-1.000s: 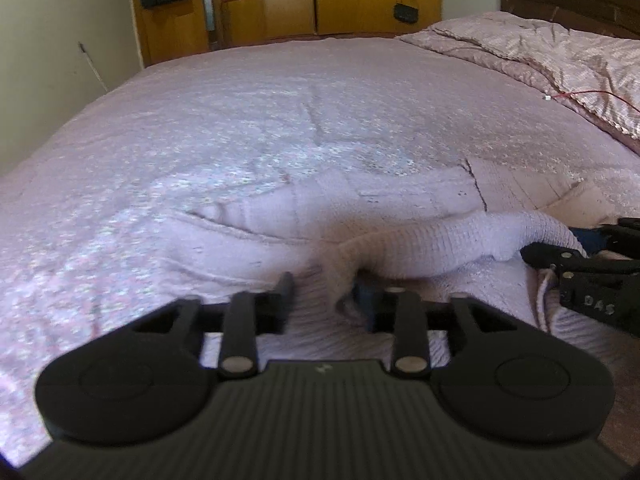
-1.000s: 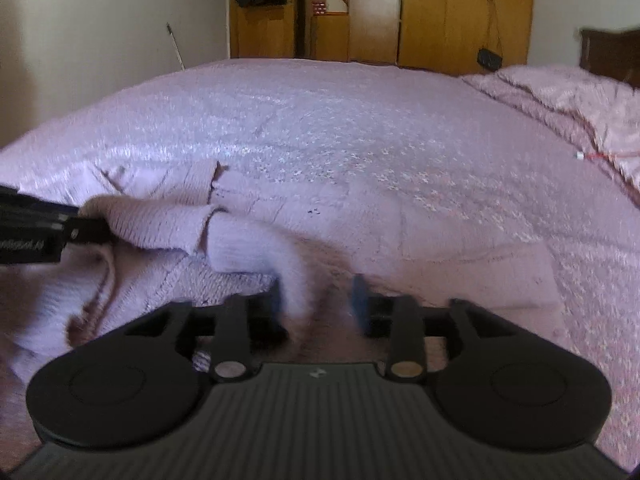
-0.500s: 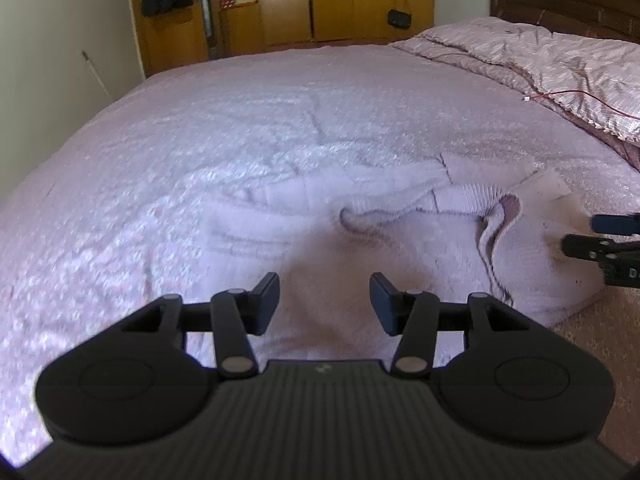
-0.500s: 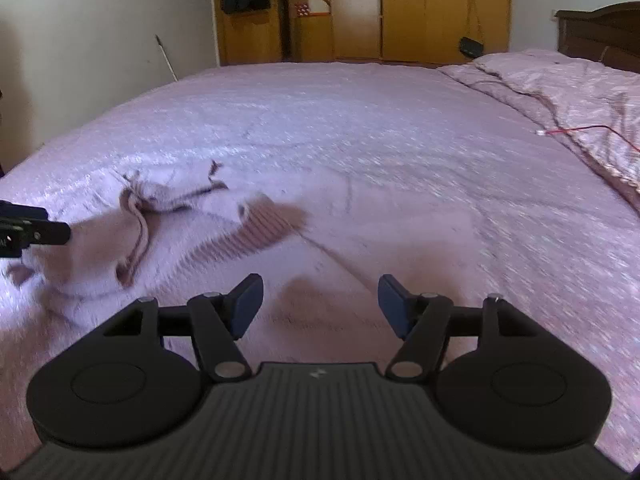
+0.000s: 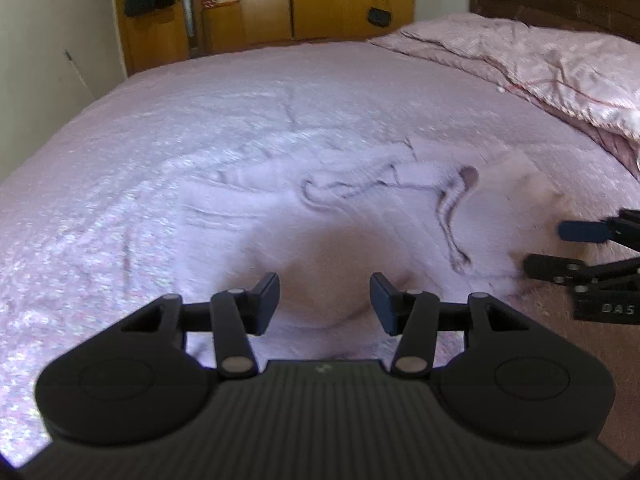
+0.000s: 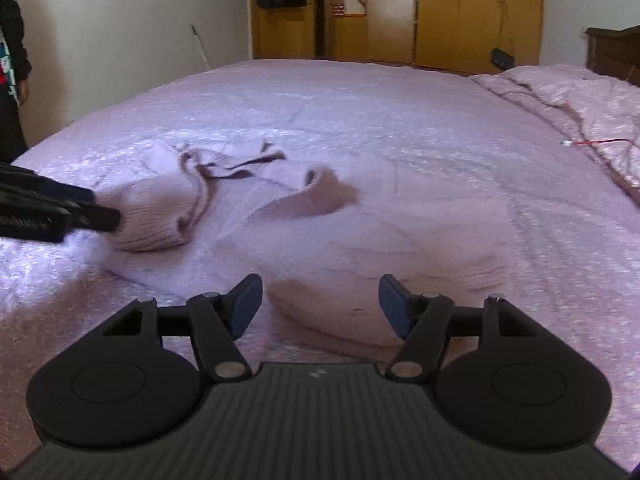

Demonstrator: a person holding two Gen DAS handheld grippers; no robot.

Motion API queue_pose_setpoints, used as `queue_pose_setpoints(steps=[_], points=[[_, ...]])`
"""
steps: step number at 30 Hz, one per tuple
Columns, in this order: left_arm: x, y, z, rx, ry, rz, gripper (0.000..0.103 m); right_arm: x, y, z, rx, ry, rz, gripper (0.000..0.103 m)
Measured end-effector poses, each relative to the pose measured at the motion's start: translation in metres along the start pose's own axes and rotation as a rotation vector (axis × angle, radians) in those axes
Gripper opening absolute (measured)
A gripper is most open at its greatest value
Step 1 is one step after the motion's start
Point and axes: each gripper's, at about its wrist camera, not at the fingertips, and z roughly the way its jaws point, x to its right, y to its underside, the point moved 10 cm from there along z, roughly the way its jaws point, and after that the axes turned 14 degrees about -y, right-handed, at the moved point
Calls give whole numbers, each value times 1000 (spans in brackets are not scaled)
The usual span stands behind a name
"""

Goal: Fold small clothes

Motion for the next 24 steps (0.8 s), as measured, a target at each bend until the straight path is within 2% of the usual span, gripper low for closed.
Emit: queue_pose_setpoints(steps=[2,5,9,12,14,15,17,18,19,22,24], points=[[9,4,5,4,12,39,52,-5,2,8,-9,-18,-6,72],[26,11,9,52,54,130,52,-11,7,20,-35,-21,-44,72],[37,17,24,86,0,221,52,-8,9,31,-45,-12,-62,72],[33,16,35,99,-49,199,54,-7,10,36,-36,-11,-74,72],[30,15,39,108,-53,170,54,-7,9,38,-23,7,-97,72],[30,14,39,118,-49,161,53,-8,8,38,-10,13,-110,72],[28,12,38,136,-30,156,36,-10,7,37,17,20,-134,69],[25,10,38,140,-30,152,18,-12,5,36,35,21,-146,59],[21,6,37,141,-44,141,16,-13,4,34,56,26,-160,38],[0,-11,34,157,-55,74,15,-3,-8,31,60,110,-214,12],[-16,-27,33,183,-82,57,15,10,-24,26,81,186,-256,10]])
